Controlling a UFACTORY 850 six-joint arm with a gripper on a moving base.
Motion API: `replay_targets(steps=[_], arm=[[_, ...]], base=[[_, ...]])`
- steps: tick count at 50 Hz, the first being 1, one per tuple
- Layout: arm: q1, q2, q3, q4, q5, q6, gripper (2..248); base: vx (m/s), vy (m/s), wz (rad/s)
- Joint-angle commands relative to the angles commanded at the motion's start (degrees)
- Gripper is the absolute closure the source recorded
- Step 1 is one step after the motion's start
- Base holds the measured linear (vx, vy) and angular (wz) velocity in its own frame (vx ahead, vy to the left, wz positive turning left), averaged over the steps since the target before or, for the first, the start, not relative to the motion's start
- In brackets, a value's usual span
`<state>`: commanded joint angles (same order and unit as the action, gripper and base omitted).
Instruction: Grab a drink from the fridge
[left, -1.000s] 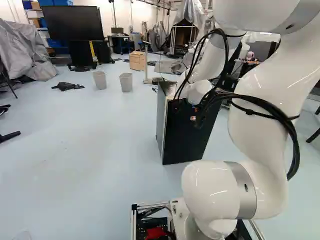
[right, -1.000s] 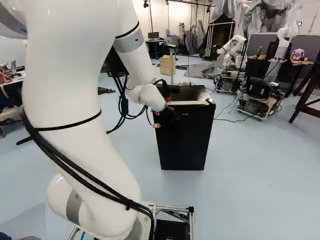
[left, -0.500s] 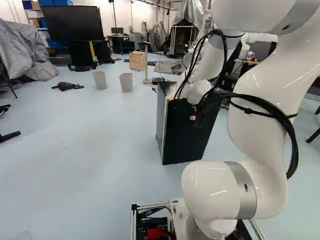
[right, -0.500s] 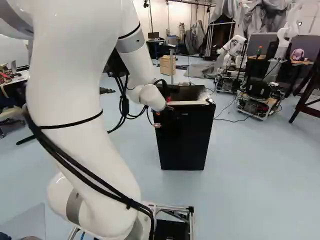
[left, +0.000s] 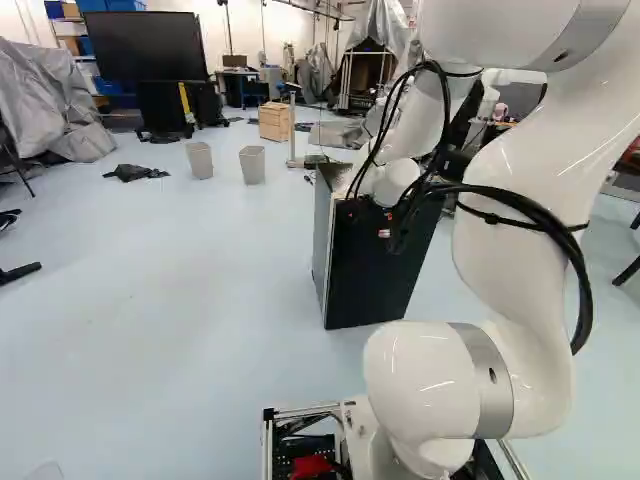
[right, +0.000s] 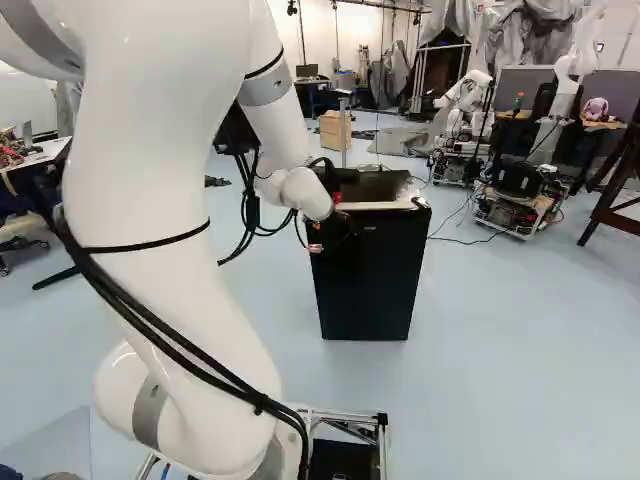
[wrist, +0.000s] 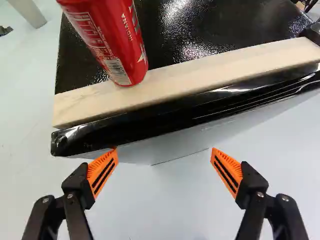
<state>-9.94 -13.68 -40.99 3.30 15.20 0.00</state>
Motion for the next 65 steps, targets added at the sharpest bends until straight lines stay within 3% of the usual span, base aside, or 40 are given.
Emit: replay_targets(steps=[17,27,51,65], arm=[[0.16,2.24,2.64,0.0,0.14,0.0,3],[1.02,4.73,5.51,0.0,2.71,0.0,3],[3.82,10.8,12.14,-1.25,15.56,0.0,3],[4.22,11.5,12.87,-2.52,23.97,0.0,3]], base=[[0.0,0.0,0.0],[0.0,0.0,0.0],[0.0,0.0,0.0],[0.0,0.0,0.0]])
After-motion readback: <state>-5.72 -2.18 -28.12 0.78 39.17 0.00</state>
